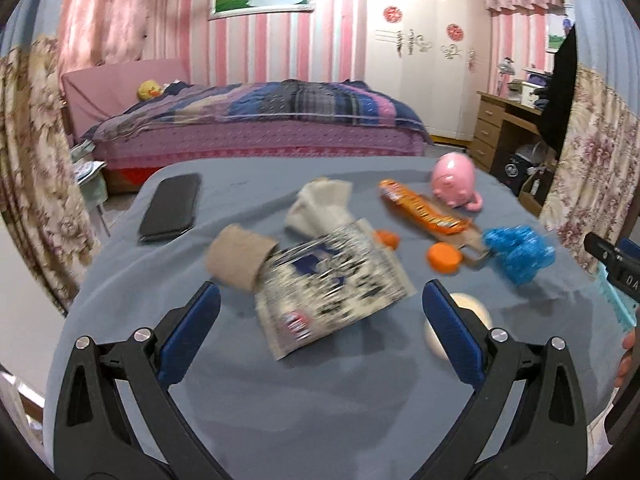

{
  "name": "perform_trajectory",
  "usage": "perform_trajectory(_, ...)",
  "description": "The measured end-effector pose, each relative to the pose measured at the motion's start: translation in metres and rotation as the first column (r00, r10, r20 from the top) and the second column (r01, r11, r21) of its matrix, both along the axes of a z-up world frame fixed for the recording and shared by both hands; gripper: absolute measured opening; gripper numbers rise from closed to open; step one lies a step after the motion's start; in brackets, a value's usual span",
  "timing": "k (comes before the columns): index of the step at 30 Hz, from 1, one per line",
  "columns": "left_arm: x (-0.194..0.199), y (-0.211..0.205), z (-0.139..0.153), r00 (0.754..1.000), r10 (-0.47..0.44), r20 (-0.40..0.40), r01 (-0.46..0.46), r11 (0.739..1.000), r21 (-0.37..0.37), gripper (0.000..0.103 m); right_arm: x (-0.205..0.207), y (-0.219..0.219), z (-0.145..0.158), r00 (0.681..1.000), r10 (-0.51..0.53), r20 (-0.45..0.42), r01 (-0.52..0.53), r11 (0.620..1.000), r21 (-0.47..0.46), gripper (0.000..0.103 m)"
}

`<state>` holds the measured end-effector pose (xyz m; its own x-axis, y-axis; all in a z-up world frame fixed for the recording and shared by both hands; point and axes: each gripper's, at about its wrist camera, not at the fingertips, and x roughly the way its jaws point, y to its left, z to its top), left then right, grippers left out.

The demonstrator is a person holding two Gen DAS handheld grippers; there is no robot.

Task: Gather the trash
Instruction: 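Return both tools to the table and grasp the white lid with the right tool, then grasp the printed snack bag with the left tool while the right tool holds the lid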

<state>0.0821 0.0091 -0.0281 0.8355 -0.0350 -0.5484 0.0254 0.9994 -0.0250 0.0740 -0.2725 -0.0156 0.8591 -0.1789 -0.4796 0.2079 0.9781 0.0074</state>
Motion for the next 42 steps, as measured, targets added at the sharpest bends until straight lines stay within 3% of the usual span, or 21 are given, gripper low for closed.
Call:
perform_trajectory(5,-0.007,0.030,-0.019,0.999,0.041,-0.025,-0.041,0.999,-0.012,0.098,-0.003,0.024,-0.020,0.999,0.045,-0.020,-0.046,0.998,-0.040,0.098)
perform_trajectory(14,-0.016,0.072,-0.039,0.991,0.119,-0.061,-0.122,0.991,-0.054,0.098,-0.001,0.064,-0.034,0.987,0.152,-0.043,-0.153,0.988,-0.021,0.098)
perform_trajectory(20,-0.021,0.089,-0.042,0.986,0.158,-0.056,-0.158,0.987,-0.002,0.098,0.009,0.085,-0.043,0.974,0.212,-0.080,-0.213,0.977,0.005,0.098)
perform_trajectory(25,-0.021,0.099,-0.040,0.984,0.174,-0.038,-0.172,0.984,0.053,0.098,0.017,0.110,-0.048,0.954,0.278,-0.113,-0.285,0.958,-0.044,0.098)
perform_trajectory(28,-0.019,0.104,-0.041,0.984,0.173,-0.047,-0.171,0.985,0.038,0.098,0.023,0.122,-0.052,0.939,0.307,-0.153,-0.320,0.945,-0.068,0.098)
perform_trajectory(31,-0.016,0.108,-0.043,0.983,0.174,-0.061,-0.173,0.985,0.018,0.098,0.028,0.128,-0.056,0.923,0.333,-0.194,-0.351,0.934,-0.066,0.094)
perform_trajectory(36,-0.011,0.103,-0.042,0.984,0.168,-0.062,-0.167,0.986,0.019,0.098,0.034,0.132,-0.060,0.885,0.413,-0.216,-0.424,0.906,-0.006,0.063)
perform_trajectory(42,-0.005,0.086,-0.043,0.987,0.144,-0.070,-0.145,0.990,-0.001,0.098,0.033,0.123,-0.056,0.889,0.413,-0.197,-0.417,0.909,0.023,0.061)
